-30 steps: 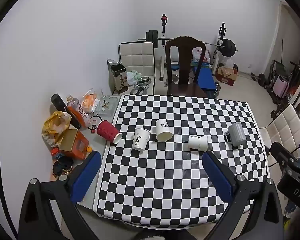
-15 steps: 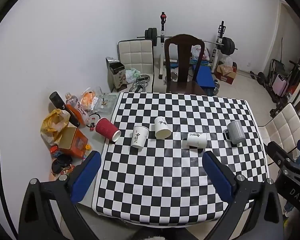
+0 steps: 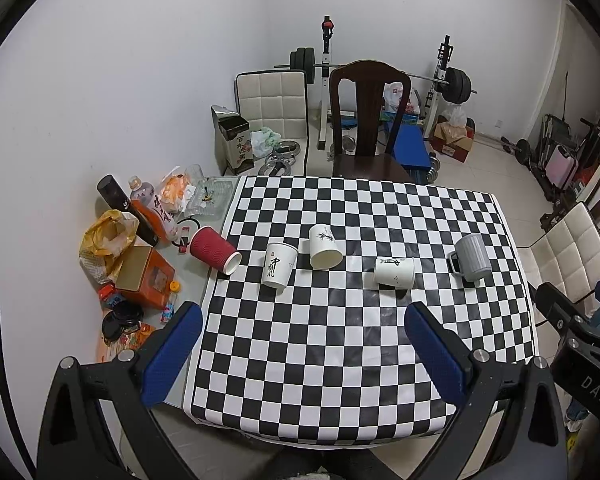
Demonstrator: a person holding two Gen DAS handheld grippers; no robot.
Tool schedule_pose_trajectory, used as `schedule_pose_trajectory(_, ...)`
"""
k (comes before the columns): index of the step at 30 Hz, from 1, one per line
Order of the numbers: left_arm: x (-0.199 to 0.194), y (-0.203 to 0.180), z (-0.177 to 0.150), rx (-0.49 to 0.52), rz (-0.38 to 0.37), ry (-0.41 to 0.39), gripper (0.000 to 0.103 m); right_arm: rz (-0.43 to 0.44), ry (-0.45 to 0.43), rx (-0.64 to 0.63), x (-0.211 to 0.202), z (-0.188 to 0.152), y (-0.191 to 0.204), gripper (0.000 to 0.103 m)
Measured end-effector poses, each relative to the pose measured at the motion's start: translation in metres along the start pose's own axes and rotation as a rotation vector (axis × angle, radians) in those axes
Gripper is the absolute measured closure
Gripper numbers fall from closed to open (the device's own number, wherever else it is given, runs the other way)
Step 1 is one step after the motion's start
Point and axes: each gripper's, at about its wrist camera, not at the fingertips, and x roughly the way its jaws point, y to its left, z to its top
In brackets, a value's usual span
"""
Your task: Flip cup upright
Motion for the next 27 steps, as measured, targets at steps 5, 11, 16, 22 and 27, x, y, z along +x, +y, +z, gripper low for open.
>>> schedule_pose_trajectory(5,0.0001,0.0002,0.0013,-0.001,-0.001,0.002,0.000,0.000,0.002,-0.001,0.0005,0.0027,0.0000,0.003)
schedule_pose_trajectory(11,-0.0004,-0.0007,0.0009,-0.002,0.002,0.002,0.000,-0.001,0.004,-0.001,0.0002,0.0033,0.0002,0.003)
schedule_pose_trajectory(16,-0.0001,-0.0007,0.0015,-0.003,0.002,0.002,0.000,-0.002,0.003,-0.001,-0.0002,0.0032,0.0003,0.003)
schedule_pose_trajectory(22,-0.0003,-0.0010,0.0021,-0.003,0.002,0.001,0.000,-0.001,0.002,-0.001,-0.0002,0.0030,0.0003,0.003)
schedule_pose_trajectory(27,-0.0007,-0.0016,0.0020,-0.002,0.005,0.001,0.000,0.000,0.003,-0.002,-0.0008,0.0036,0.0001,0.003)
